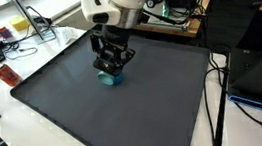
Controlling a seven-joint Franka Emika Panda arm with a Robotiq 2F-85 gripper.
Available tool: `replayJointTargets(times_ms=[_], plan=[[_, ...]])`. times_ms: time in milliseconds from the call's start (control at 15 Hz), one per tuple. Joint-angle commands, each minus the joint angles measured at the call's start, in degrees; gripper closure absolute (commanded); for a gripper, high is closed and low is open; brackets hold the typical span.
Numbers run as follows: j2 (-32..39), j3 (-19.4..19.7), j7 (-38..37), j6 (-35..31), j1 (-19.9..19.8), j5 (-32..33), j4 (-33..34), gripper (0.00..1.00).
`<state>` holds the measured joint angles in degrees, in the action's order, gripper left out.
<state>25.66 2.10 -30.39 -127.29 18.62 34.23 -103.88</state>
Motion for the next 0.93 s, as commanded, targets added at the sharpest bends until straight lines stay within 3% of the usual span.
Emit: replayJointTargets(times_ms=[0,867], plan=[[2.24,0.92,-4.78,2.63,2.38,5.65,2.36,0.78],[7.43,-2.16,-17.17,8.70,5.23,23.69,2.52,0.78]])
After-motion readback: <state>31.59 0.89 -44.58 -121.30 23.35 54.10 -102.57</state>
